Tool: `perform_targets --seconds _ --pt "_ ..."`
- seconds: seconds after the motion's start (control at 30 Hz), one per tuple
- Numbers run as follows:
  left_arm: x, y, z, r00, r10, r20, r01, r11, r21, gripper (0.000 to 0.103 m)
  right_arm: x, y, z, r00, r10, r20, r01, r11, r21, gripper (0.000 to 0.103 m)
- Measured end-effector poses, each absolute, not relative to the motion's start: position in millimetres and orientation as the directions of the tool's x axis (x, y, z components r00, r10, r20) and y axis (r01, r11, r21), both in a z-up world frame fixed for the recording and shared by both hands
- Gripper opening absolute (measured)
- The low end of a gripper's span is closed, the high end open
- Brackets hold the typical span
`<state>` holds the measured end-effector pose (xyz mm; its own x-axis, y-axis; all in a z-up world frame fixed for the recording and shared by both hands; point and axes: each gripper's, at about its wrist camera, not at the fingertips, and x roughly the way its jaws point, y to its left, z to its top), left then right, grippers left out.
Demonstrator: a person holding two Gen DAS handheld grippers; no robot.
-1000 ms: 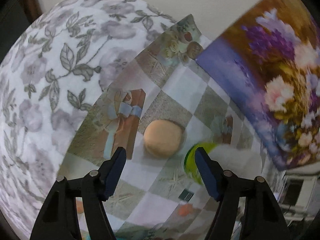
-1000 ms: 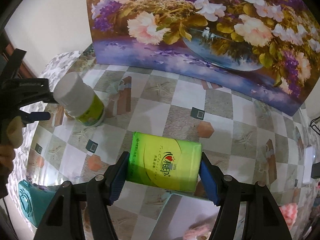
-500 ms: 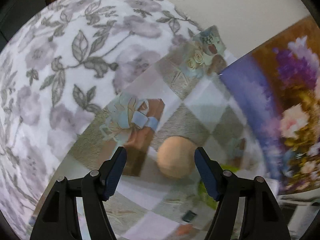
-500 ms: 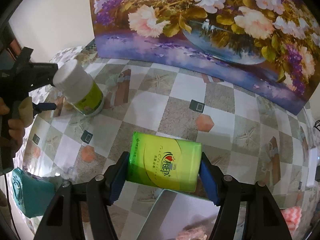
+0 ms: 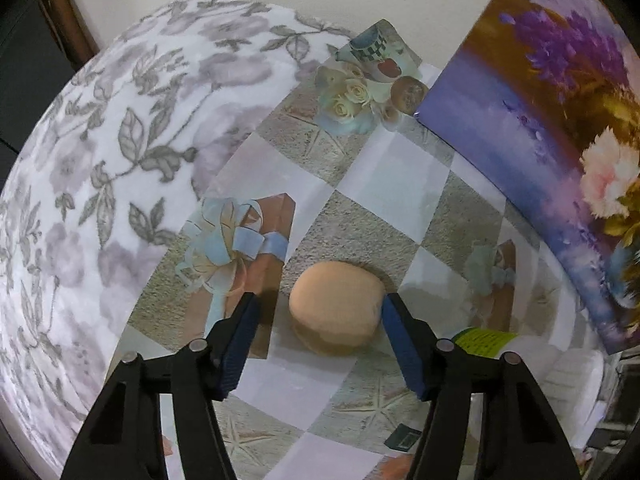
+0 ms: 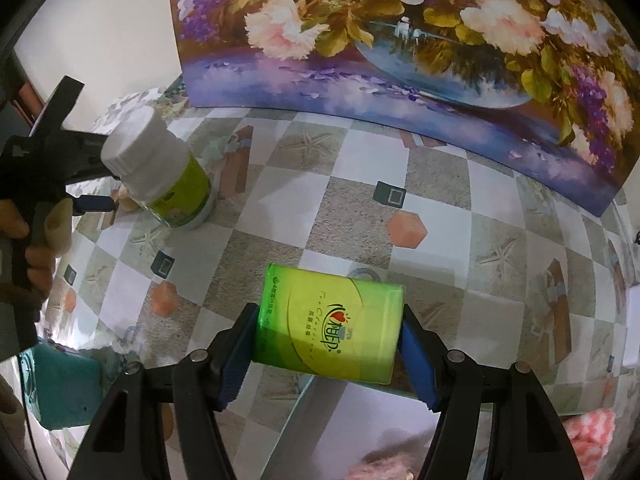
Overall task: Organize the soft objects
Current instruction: 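Grasp the tan round sponge with left gripper while right gripper holds the tissue pack, then carry tan sponge and tissue pack into the tray and open both grippers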
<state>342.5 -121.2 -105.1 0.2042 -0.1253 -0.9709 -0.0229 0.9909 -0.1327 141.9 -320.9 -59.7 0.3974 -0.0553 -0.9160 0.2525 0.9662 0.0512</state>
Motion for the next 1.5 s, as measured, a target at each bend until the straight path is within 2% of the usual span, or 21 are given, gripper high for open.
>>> perform_targets --seconds 0.07,0.27,0.53,0.8,1.0,1.23,1.5 --pt "342.1 -123.5 -104.5 0.21 -0.132 -0.969 -0.016 0.99 -0.138 0.048 141.4 -319.8 -60.5 0.397 -0.054 -0.916 0.25 0.967 0.051 0.07" --pt "328.5 -107.7 -98.1 0.194 -0.142 -0.971 -0.027 0.988 -0.149 0.044 136.6 -323.7 -62.3 0.398 -0.046 -0.916 0.277 0.958 0.073 0.07" --pt "302.0 -76.1 -65.0 0.199 -0.194 -0.96 -0.07 0.975 -0.212 0.043 117.5 -317.0 -41.2 0.415 -0.041 -0.909 0.3 0.949 0.094 0.07" --pt "250.0 -61.8 5.4 0.263 -0.283 -0.922 -0.002 0.956 -0.294 0.043 76.4 -300.9 1.5 0.459 -0.064 -0.886 0.332 0.937 0.104 0.07" --pt "192.4 -67.6 31.1 0.295 -0.354 -0.887 0.061 0.934 -0.352 0.043 28.3 -291.1 27.5 0.498 -0.09 -0.862 0.374 0.92 0.12 0.07" --pt "103.0 -91.6 34.8 0.296 -0.45 -0.843 0.173 0.893 -0.416 0.044 -33.6 -291.5 31.2 0.504 -0.104 -0.858 0.44 0.885 0.151 0.07" --pt "17.4 -135.0 20.2 0.272 -0.474 -0.837 0.317 0.866 -0.387 0.044 -101.6 -312.6 22.9 0.475 -0.157 -0.866 0.564 0.809 0.163 0.07"
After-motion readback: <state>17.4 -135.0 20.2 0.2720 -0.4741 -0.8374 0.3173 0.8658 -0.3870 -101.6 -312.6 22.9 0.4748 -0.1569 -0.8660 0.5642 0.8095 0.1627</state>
